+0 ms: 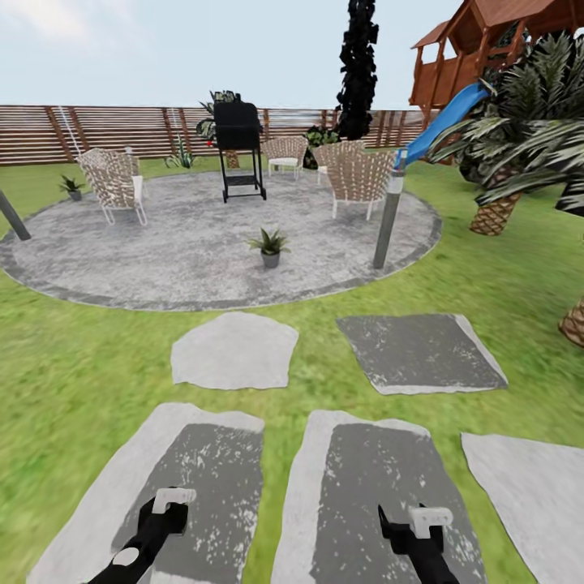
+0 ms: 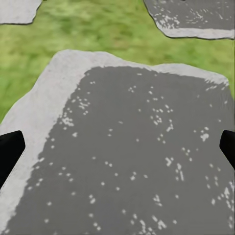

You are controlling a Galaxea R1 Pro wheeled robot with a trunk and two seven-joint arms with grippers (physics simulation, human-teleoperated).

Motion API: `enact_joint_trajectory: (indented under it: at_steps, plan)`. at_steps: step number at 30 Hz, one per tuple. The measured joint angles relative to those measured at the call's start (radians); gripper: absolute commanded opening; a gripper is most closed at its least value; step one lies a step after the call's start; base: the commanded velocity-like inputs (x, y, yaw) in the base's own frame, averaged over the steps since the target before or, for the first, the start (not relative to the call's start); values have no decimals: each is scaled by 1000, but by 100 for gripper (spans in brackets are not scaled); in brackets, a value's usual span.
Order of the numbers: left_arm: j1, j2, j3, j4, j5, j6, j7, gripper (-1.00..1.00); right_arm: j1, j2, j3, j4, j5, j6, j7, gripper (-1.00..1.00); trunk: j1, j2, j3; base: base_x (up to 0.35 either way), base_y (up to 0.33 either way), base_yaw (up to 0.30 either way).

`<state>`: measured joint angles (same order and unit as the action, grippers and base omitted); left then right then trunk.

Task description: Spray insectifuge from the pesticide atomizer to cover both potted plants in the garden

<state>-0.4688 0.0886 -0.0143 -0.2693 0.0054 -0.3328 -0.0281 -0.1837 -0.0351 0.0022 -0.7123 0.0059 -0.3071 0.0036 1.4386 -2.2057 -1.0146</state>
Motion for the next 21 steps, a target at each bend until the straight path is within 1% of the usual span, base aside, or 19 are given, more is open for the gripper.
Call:
enact_joint_trajectory:
  at_steps: [12,21]
  plan:
    - [0,0,0,0,0,-1,-2,-100,0,0,0,0,1,0,-1,100,0,0,0,309,120,0]
    - [2,0,0,0,0,-1,-2,-100,0,0,0,0,1,0,-1,100,0,0,0,331,77,0]
